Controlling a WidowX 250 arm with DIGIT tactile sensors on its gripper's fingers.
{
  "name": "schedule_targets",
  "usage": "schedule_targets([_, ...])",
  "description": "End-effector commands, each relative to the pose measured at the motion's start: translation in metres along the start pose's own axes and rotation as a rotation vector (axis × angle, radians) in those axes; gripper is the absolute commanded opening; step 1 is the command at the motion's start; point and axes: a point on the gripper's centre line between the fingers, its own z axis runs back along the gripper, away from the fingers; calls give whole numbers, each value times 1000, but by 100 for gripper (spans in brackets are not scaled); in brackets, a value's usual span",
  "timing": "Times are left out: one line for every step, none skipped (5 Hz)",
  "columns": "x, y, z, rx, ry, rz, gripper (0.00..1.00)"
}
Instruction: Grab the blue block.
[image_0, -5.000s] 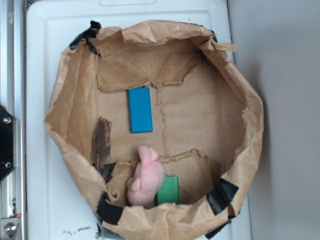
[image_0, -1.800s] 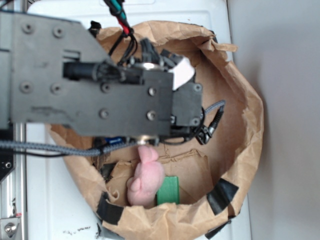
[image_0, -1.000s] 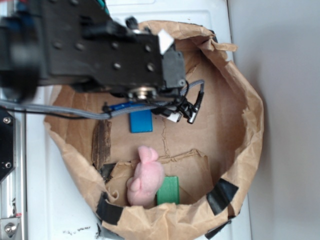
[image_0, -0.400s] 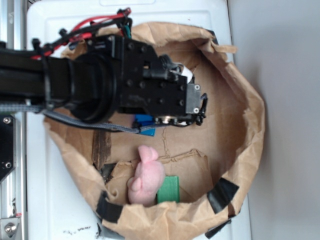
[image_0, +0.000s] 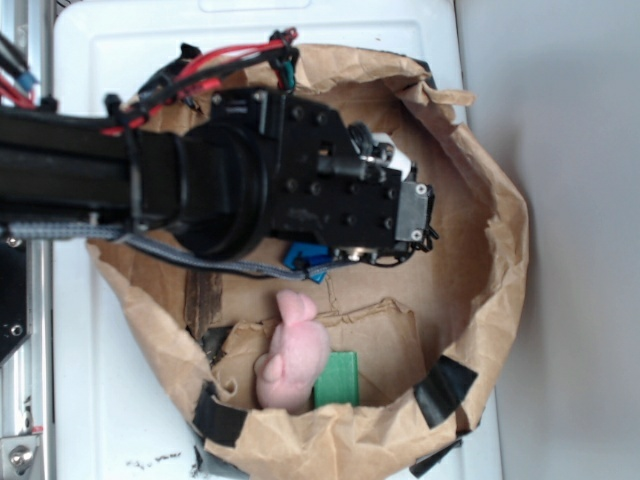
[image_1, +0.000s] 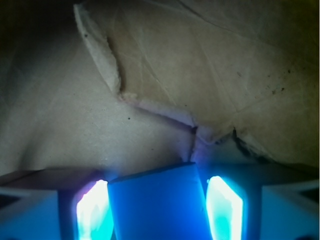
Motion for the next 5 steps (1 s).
schedule_targets([21,6,62,-122,26,-82,0])
schedule_targets([37,9,98,-113,-41,-146,0])
schedule_targets([44,17,117,-56,-190,-208,0])
schedule_targets([46,24,125,-46,-191,-252,0])
schedule_targets([40,33,128,-194,-282,-275,0])
